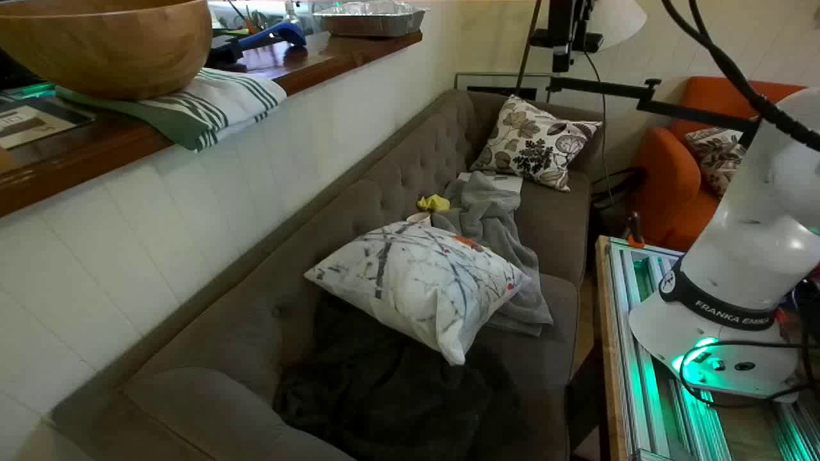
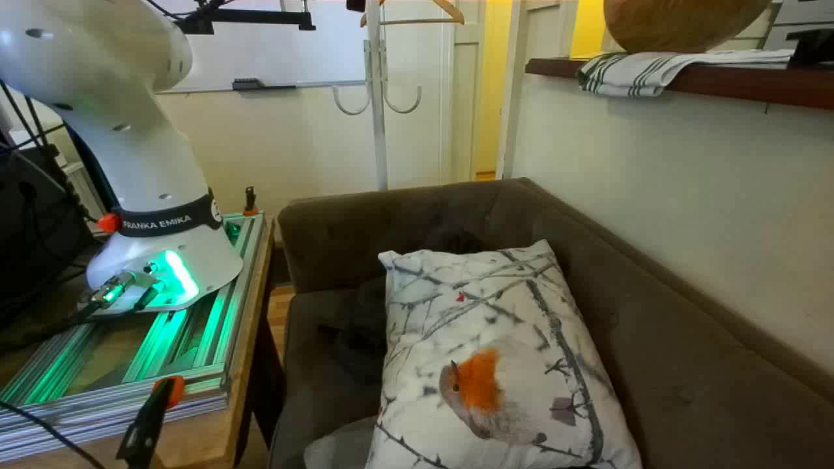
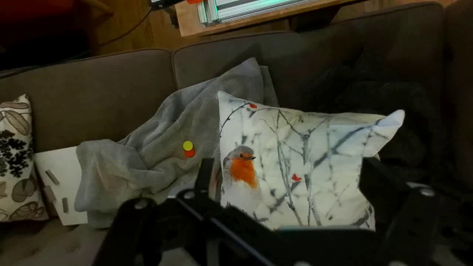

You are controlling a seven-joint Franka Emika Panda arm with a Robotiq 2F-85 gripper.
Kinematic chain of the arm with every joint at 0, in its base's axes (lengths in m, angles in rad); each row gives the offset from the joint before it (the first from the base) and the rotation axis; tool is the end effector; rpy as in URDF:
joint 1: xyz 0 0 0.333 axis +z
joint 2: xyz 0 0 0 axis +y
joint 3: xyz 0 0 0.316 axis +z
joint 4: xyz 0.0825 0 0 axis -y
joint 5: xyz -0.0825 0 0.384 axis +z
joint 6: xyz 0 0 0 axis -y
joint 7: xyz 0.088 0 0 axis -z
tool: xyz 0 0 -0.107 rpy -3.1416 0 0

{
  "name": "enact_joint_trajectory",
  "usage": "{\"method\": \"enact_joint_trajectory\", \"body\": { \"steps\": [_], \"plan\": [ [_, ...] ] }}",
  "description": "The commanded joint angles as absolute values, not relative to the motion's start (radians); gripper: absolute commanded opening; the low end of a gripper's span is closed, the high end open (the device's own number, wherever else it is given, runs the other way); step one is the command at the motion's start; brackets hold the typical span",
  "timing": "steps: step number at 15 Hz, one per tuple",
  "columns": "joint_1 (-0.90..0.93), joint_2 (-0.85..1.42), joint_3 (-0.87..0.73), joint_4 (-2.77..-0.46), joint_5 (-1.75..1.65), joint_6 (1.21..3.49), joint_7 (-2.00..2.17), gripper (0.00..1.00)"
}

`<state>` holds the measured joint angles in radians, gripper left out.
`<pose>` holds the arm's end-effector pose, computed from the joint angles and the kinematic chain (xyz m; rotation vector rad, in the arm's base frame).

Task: Put the yellow item into the coffee cup

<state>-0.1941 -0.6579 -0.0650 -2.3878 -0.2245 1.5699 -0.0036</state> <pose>0.3169 -0.1123 0.5357 2.9483 -0.3268 -0.2706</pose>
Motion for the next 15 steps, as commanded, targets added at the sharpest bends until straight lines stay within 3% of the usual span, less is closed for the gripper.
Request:
{"method": "enact_joint_trajectory", "body": {
  "steps": [1,6,15],
  "plan": [
    [-0.17,-0.658,-0.083,-2.385,-0.233,1.565,0.007,1.0],
    [-0.17,-0.658,-0.083,-2.385,-0.233,1.565,0.007,1.0],
    [-0.22,-0.46,-0.264,-2.538,-0.246,2.038,-0.101,1.0]
  ]
}}
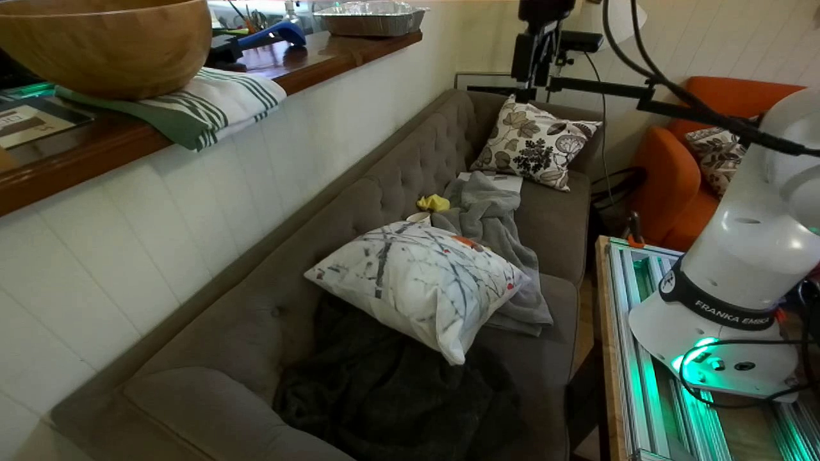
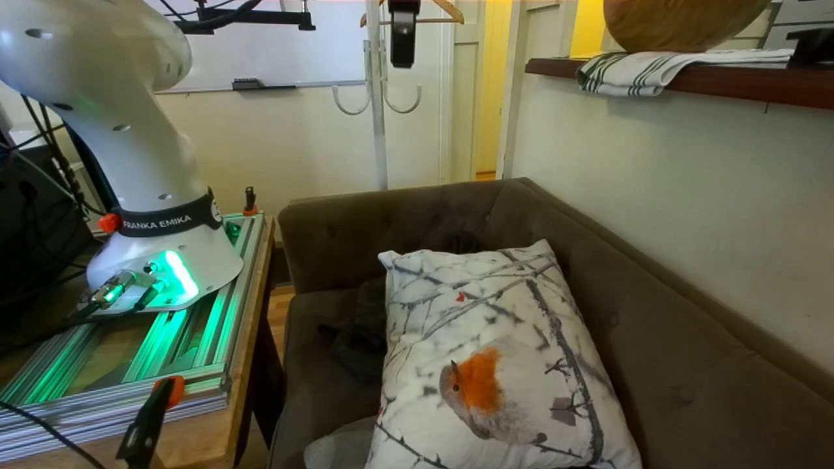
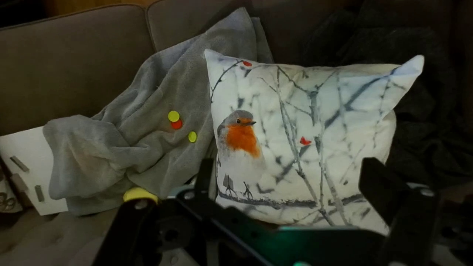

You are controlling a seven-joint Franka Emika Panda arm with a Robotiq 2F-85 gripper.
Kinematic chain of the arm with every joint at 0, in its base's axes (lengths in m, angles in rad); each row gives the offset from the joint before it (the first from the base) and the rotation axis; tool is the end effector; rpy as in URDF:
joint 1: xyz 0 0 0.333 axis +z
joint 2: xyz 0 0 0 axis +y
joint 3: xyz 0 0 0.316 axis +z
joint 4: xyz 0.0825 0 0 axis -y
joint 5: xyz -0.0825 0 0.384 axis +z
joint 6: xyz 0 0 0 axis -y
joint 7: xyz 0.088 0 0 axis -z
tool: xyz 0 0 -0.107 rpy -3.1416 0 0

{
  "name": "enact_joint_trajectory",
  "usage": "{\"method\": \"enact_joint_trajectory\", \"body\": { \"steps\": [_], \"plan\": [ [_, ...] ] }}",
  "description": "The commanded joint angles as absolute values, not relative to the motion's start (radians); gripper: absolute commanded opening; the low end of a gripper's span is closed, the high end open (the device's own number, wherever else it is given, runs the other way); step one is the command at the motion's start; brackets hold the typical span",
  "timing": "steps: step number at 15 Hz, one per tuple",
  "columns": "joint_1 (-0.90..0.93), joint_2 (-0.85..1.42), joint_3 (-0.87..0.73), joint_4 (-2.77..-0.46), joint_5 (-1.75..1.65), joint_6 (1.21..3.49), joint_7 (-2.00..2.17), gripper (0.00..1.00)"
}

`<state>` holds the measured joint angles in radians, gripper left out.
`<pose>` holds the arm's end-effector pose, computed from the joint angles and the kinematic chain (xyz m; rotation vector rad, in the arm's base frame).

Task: Put the yellow item into the coffee cup

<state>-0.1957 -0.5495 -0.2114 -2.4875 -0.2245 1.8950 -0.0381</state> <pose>0.3406 -0.1686 0.4693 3.0254 -0.3936 -0.1041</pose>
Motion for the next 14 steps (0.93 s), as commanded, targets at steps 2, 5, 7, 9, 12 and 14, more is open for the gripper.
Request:
{"method": "enact_joint_trajectory", "body": {
  "steps": [2,5,7,9,12,14],
  "plan": [
    [-0.247,-0.355,-0.293,-2.565,-0.284,2.143,-0.134,1.0],
    [-0.29,-0.164,-0.319,-2.551,-0.358,2.213,-0.165,1.0],
    [-0.29,-0.067,-0.355,-2.504,-0.265,2.138,-0.253,1.0],
    [-0.299,-0.134,-0.33,-2.561,-0.309,2.181,-0.187,1.0],
    [-0.298,-0.134,-0.321,-2.558,-0.31,2.186,-0.184,1.0],
    [-0.298,-0.147,-0.32,-2.558,-0.31,2.185,-0.185,1.0]
  ]
}}
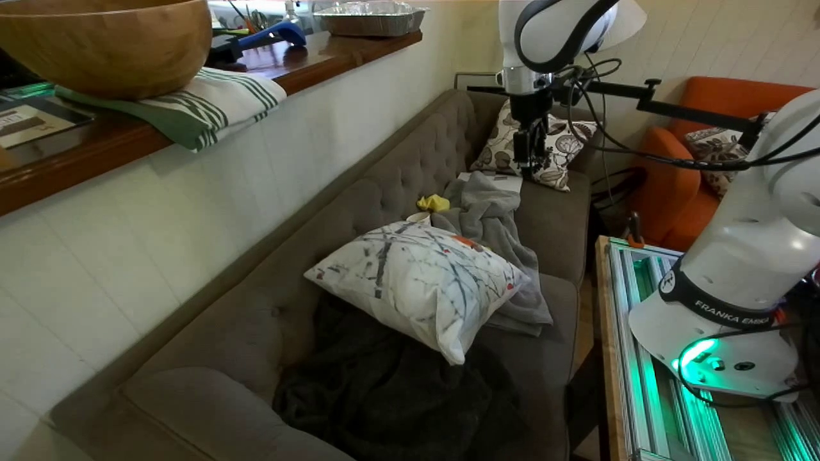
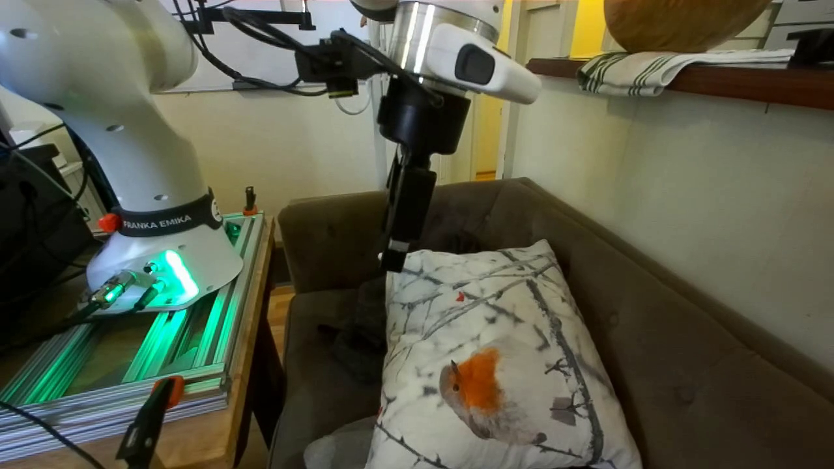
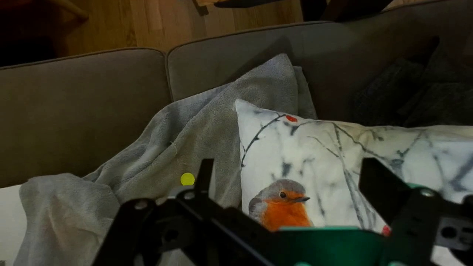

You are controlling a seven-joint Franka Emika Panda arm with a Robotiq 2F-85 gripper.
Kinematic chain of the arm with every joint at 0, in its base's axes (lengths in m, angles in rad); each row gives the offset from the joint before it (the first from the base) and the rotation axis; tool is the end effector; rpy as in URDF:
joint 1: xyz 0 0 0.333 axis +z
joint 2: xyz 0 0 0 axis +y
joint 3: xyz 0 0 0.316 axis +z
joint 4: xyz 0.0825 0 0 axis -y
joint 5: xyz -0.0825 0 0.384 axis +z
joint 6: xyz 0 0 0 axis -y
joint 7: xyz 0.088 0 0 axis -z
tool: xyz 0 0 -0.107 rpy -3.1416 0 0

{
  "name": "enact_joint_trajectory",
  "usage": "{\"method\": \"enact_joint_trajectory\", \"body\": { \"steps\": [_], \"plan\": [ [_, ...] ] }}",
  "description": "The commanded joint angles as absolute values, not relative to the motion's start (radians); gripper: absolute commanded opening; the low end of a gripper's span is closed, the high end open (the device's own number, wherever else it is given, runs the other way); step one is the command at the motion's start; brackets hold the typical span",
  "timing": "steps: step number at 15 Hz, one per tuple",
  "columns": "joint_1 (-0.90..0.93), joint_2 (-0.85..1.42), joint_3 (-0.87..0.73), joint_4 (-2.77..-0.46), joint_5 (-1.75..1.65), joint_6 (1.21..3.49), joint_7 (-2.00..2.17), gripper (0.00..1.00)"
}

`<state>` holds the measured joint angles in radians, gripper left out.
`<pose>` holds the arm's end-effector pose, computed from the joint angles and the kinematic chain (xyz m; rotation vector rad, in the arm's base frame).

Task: Put the yellow item into the coffee cup

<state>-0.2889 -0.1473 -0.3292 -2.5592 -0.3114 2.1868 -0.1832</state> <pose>0.3340 -0.2476 0.2999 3.0118 -0.3267 -0.4262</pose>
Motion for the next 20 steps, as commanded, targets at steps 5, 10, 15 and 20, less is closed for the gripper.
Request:
{"method": "enact_joint_trajectory", "body": {
  "steps": [5,10,15,20],
  "plan": [
    [-0.298,-0.121,-0.328,-2.542,-0.288,2.224,-0.185,1.0],
    [-0.312,0.127,-0.366,-2.456,-0.185,2.48,-0.324,1.0],
    [-0.467,0.404,-0.215,-2.347,0.021,2.732,-0.696,1.0],
    [-0.63,0.693,-0.118,-2.12,0.008,2.77,-0.903,1.0]
  ]
}}
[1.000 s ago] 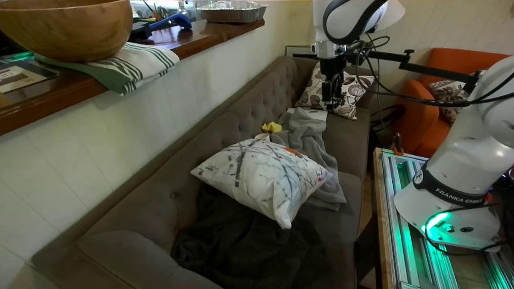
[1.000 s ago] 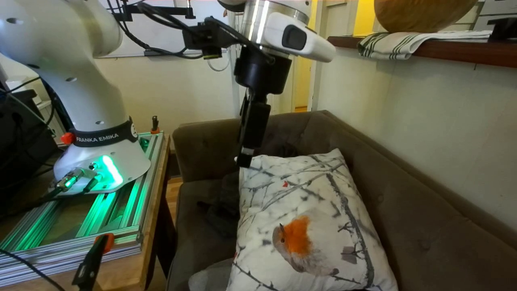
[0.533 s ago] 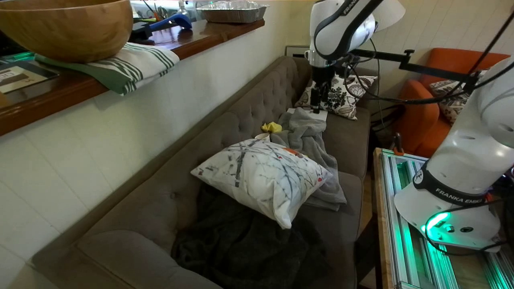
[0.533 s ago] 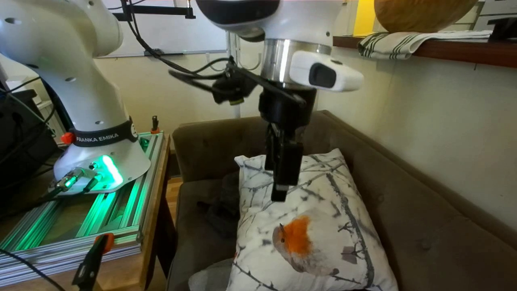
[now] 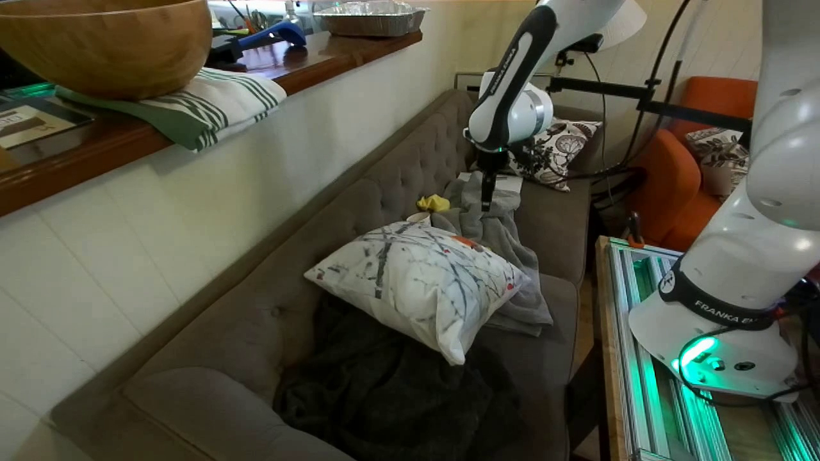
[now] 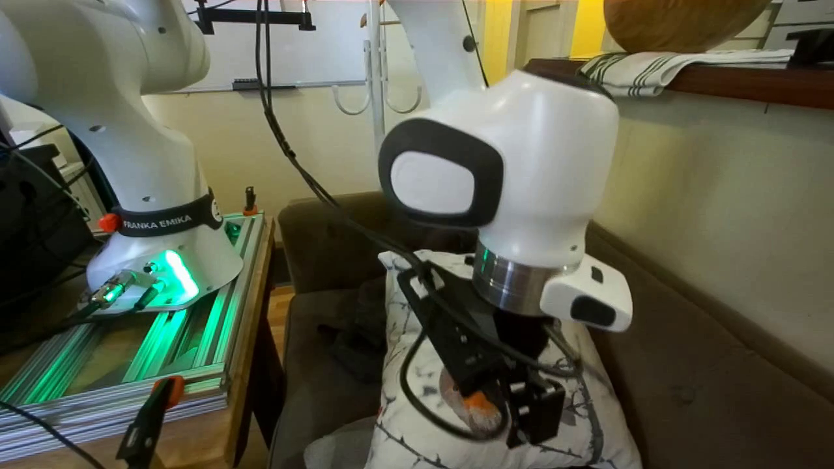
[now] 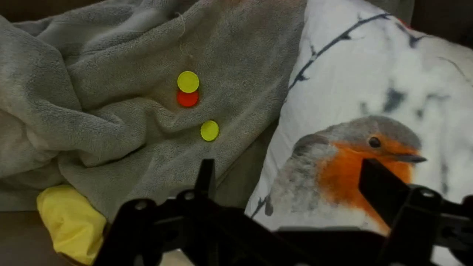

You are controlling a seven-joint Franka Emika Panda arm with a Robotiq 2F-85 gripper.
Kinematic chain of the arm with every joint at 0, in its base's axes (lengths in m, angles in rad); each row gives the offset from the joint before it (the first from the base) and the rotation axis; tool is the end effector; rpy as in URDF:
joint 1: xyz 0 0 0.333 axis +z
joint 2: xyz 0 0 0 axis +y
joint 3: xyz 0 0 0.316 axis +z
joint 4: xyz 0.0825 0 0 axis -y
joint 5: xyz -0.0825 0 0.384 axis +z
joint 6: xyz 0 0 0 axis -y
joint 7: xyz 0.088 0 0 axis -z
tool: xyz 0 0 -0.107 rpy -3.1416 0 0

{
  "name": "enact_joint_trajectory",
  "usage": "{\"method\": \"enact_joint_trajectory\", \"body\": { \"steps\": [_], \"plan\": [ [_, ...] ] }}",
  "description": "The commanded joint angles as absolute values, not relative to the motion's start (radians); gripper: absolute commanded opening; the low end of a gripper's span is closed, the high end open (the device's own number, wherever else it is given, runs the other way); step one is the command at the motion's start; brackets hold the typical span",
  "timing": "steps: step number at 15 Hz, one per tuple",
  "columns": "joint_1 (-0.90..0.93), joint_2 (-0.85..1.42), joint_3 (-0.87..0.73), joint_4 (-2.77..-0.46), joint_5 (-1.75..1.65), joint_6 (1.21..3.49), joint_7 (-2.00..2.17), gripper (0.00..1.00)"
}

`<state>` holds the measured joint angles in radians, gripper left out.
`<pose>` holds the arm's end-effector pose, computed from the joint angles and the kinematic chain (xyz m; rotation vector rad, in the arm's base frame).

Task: Put the yellow item into the coffee cup

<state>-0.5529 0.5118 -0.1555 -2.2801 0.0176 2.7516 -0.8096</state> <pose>0.3915 -0.3433 0.1285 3.1080 0.1604 -0.1130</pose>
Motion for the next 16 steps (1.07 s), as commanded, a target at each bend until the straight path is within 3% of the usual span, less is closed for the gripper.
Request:
{"method": "enact_joint_trajectory", "body": {
  "steps": [1,4,5,16],
  "plan": [
    [-0.624,0.746,-0.149,-2.08,-0.035,2.789,-0.892,1.0],
    [-0.67,0.867,-0.153,-1.975,-0.032,2.806,-0.851,1.0],
    [-0.663,0.772,-0.137,-2.07,-0.042,2.797,-0.857,1.0],
    [-0.752,0.997,-0.058,-1.884,-0.014,2.894,-0.809,1.0]
  ]
}}
